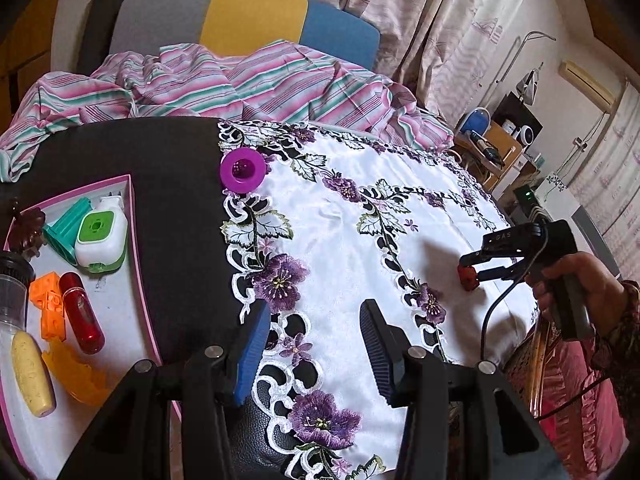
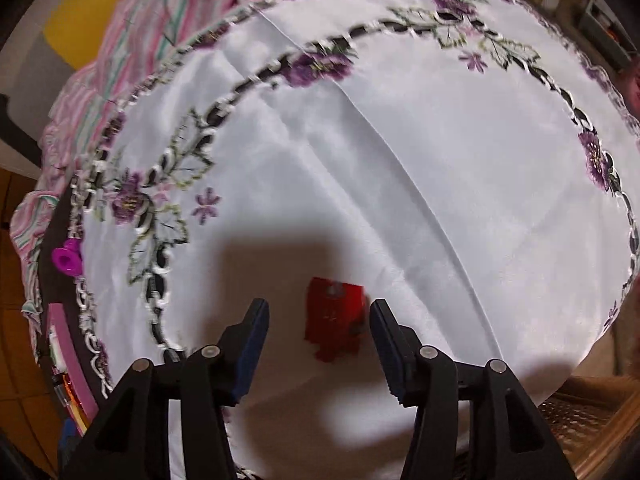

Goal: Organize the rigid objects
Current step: 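Move the right tool to the red puzzle piece and grasp it, then grasp the magenta cup piece with the left tool while the right tool holds the puzzle piece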

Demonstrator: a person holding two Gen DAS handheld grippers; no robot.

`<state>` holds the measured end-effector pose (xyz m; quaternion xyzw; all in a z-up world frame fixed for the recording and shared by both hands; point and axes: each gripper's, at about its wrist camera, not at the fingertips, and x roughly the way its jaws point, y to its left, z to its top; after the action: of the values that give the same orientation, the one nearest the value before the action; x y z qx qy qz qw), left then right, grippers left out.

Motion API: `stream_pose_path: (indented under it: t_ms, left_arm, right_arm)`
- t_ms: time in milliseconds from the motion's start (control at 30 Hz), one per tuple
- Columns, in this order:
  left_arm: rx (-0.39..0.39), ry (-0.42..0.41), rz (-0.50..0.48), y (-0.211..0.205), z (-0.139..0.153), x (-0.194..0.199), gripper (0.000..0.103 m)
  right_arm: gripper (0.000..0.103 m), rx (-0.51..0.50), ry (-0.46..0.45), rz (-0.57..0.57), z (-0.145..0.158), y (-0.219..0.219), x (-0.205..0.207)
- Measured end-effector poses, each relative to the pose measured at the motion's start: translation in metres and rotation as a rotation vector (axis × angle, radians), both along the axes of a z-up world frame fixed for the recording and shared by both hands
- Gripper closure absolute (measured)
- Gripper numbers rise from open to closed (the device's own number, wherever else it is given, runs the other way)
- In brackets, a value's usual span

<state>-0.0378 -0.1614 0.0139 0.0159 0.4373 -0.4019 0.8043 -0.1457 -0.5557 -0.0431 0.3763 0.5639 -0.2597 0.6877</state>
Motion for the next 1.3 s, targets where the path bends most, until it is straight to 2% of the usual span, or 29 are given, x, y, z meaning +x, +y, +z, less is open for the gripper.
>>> stream_pose_path:
  t_ms: [133,333,400,500,667,900,1000,1133,1300]
  left_arm:
    - [-0.002,0.006,0.006,0.0,0.0,0.003,0.056]
    - [0.001,0.016,0.022,0.0,0.0,0.006,0.056]
    - [0.007,0.013,0.029,0.001,0.0,0.007,0.056]
    - [0.004,0.019,0.035,0.004,0.0,0.008,0.056]
    - [0.006,0.013,0.043,0.005,0.001,0.011,0.056]
    - [0.037,0.028,0.07,-0.004,0.002,0.03,0.056]
    - [0.065,0.006,0.076,-0.015,0.003,0.041,0.055]
    - [0.117,-0.041,0.094,-0.039,0.002,0.068,0.044]
    - [0.188,-0.057,0.108,-0.069,-0.009,0.105,0.042]
  right_arm:
    - [0.05,0.036,0.033,0.019,-0.008,0.001,0.002]
    - [0.051,-0.003,0.076,0.063,-0.01,0.007,0.008]
    - [0.054,-0.017,0.082,0.067,-0.01,0.008,0.006]
    - [0.068,-0.042,0.095,0.085,-0.009,0.006,0.009]
    - [0.07,-0.041,0.073,0.063,-0.008,-0.003,0.012]
    - [0.071,-0.002,-0.111,0.011,0.002,-0.001,0.038]
    - [0.071,-0.01,-0.17,0.009,-0.002,0.007,0.051]
    - [0.071,-0.049,-0.233,0.008,-0.008,0.02,0.068]
    - [0.071,-0.104,-0.296,0.019,-0.014,0.029,0.077]
